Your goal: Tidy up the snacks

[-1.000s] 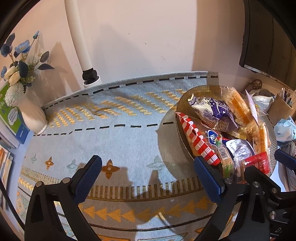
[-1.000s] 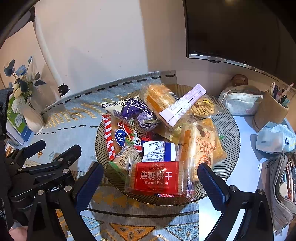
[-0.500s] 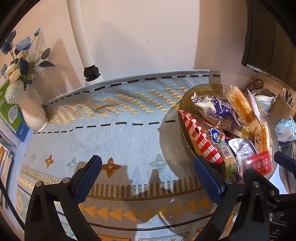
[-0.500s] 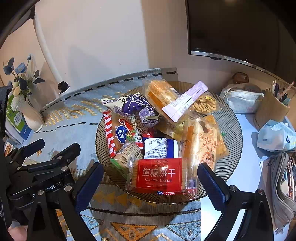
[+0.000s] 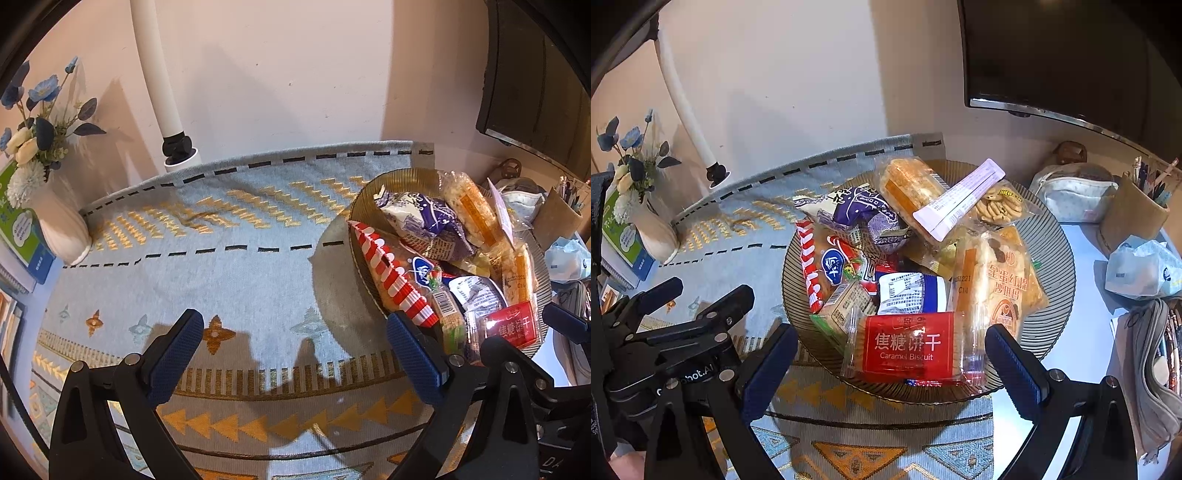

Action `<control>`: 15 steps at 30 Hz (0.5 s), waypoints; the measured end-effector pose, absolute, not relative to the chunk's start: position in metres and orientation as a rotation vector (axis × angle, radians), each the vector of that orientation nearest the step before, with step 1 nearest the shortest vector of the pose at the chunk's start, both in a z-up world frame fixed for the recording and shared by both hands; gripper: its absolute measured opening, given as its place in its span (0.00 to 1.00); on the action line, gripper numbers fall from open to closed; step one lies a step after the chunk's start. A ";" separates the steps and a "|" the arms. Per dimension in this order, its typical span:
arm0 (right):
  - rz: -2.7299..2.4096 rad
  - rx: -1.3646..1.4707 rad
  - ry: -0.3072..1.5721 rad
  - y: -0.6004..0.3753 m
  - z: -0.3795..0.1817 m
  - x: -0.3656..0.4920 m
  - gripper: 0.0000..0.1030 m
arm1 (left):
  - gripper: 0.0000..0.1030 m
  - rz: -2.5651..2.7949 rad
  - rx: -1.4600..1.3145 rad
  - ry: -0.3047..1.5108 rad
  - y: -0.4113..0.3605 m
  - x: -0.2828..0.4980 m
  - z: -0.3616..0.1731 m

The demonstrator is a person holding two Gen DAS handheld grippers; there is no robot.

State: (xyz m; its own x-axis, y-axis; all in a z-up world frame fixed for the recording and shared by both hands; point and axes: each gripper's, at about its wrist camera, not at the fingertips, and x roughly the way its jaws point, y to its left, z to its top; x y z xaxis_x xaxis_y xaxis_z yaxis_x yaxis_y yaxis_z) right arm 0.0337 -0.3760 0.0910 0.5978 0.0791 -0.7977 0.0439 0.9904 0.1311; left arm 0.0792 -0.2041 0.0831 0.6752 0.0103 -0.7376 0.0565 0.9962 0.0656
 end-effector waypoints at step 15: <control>0.010 0.194 0.929 -0.400 0.091 0.025 0.98 | 0.97 -0.119 0.125 0.794 -0.222 0.074 0.090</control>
